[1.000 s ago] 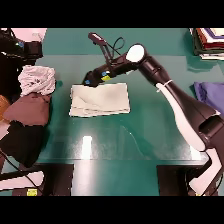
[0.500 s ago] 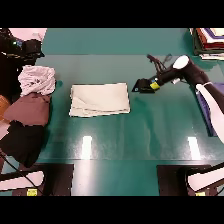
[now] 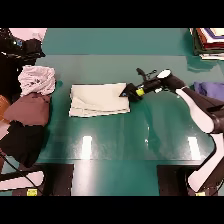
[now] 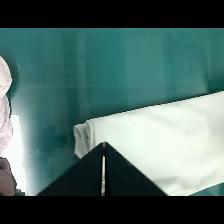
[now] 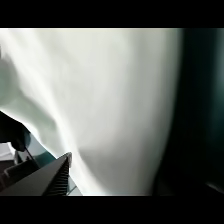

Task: Fold the shirts.

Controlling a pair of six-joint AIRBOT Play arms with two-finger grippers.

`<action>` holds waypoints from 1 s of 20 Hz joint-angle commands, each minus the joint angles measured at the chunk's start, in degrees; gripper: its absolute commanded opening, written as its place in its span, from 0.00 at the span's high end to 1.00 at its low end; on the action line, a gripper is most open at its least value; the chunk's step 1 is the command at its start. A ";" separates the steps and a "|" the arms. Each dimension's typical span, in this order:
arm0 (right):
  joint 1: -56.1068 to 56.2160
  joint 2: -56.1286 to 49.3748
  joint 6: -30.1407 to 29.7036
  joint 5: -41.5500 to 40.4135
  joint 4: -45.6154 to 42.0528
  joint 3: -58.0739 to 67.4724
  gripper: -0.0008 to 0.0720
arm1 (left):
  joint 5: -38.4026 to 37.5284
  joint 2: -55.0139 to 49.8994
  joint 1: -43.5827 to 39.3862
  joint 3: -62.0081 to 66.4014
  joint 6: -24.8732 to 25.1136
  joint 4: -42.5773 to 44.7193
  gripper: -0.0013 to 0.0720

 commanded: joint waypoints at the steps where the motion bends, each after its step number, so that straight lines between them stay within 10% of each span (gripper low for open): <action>1: 4.72 -4.87 -0.72 -0.57 2.78 6.40 0.50 | -0.55 0.04 0.02 0.00 0.94 -0.63 0.94; 4: 5.90 -4.98 -4.02 -1.97 2.19 10.82 0.97 | -1.09 0.04 0.02 0.00 0.94 -2.32 0.94; 20: -43.23 21.53 6.60 3.28 -26.16 17.22 0.97 | 6.88 0.04 -19.52 0.00 2.51 -9.11 0.95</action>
